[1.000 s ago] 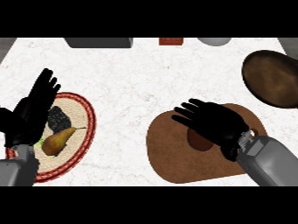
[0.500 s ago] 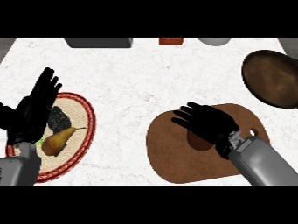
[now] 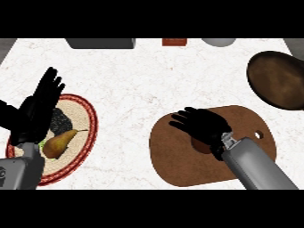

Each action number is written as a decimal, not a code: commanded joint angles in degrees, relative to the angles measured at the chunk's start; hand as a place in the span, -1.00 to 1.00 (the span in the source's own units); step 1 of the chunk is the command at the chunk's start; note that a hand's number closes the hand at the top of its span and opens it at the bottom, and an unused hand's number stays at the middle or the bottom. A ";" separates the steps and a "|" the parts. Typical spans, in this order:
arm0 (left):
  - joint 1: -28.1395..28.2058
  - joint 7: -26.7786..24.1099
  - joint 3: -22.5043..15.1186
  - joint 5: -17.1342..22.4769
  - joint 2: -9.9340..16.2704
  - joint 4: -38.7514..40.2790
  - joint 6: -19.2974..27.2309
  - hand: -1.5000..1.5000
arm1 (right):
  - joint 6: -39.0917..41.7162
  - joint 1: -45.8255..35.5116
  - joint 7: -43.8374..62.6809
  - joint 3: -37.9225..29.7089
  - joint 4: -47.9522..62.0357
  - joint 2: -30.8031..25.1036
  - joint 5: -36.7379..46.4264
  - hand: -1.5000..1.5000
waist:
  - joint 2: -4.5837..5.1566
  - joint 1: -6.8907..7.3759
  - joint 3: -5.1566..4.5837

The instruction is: Pick the cupcake from the cutting board and place it in the pan

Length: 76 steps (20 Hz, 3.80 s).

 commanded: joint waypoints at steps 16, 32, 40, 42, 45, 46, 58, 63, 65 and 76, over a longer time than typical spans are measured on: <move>3.45 -0.68 1.85 -0.79 -0.51 -2.97 -2.17 0.00 | -11.08 -0.40 -11.76 -6.46 8.57 4.69 2.06 1.00 | -0.05 -0.07 0.00; 4.18 0.11 4.55 0.93 1.18 -3.25 -3.16 0.00 | -20.46 20.01 -5.44 -30.76 -30.20 -6.42 -10.54 1.00 | -0.62 -1.95 -0.02; 2.54 1.04 1.95 -0.79 -1.11 -3.01 -2.81 0.00 | -8.60 19.47 -0.95 -41.47 -39.27 -7.63 -19.90 1.00 | -0.10 -0.43 -0.01; 0.91 1.10 2.86 0.18 -0.37 -1.77 -3.47 0.00 | -3.69 14.86 3.09 -45.48 -40.04 -7.98 -24.74 1.00 | -0.13 -0.44 -0.03; 3.20 0.13 0.48 -2.16 -2.87 -3.14 -1.76 0.00 | -10.57 12.29 0.42 -46.27 -28.70 -8.21 -21.54 1.00 | 0.00 -0.01 0.01; -0.70 -0.82 3.39 -1.29 -0.41 1.04 -2.76 0.00 | -10.60 8.75 0.69 -48.21 -25.82 -9.00 -23.03 1.00 | 0.10 -0.05 0.00; 0.35 -0.83 0.68 -2.57 -2.93 -0.20 -2.42 0.00 | -25.20 -10.42 -12.84 -54.54 20.02 -18.42 -22.68 1.00 | 0.50 1.47 0.08; -1.79 -1.51 1.23 -1.90 -2.79 1.63 -3.16 0.00 | -28.55 -17.20 -23.21 -54.96 37.47 -23.20 -22.63 1.00 | 0.74 1.81 0.11; -1.27 0.85 0.60 -1.66 -2.81 -1.41 -3.00 0.00 | -32.98 -16.82 -26.72 -55.06 42.42 -21.56 -21.87 1.00 | 1.05 2.81 0.22; 0.32 -1.96 0.37 -1.79 -2.61 -0.27 -4.62 0.00 | -39.28 -22.52 -25.62 -53.45 60.60 -22.35 -16.52 1.00 | 1.57 4.19 0.24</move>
